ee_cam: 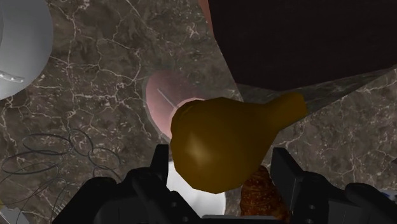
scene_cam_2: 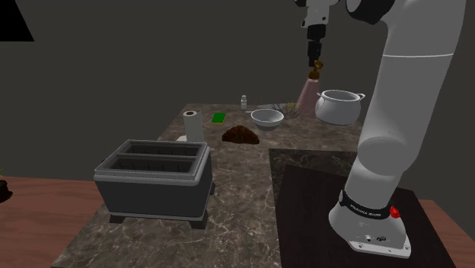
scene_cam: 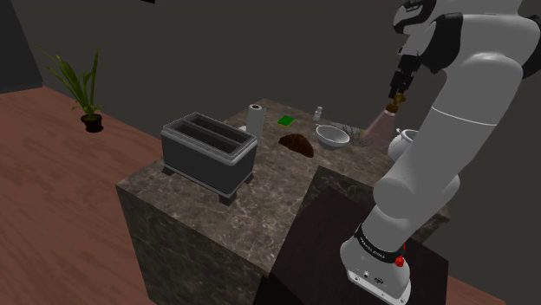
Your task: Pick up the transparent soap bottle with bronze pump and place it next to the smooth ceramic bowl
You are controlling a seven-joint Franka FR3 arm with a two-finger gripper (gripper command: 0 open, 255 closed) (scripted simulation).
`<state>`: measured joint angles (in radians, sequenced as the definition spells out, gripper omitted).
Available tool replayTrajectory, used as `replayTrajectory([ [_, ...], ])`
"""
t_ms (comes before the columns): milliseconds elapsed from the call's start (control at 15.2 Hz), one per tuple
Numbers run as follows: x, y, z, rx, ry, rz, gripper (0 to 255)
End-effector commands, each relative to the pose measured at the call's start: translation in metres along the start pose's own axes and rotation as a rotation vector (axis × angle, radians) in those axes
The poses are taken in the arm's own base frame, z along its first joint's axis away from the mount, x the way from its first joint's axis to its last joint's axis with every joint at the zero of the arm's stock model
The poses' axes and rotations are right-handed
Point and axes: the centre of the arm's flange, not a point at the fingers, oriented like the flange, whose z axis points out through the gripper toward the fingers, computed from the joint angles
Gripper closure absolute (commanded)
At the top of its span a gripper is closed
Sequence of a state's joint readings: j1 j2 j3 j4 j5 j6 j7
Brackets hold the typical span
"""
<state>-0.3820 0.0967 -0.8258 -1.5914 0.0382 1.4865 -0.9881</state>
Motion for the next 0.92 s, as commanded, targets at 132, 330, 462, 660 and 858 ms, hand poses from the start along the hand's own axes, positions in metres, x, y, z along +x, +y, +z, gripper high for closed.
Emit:
replayTrajectory([
  [132, 0.003, 0.003, 0.02, -0.001, 0.001, 0.0, 255],
  [330, 0.005, 0.005, 0.036, -0.001, 0.001, 0.0, 255],
  [462, 0.006, 0.006, 0.046, -0.001, 0.001, 0.0, 255],
  [660, 0.008, 0.008, 0.062, -0.001, 0.001, 0.0, 255],
  [858, 0.01, 0.01, 0.077, -0.001, 0.001, 0.0, 255],
])
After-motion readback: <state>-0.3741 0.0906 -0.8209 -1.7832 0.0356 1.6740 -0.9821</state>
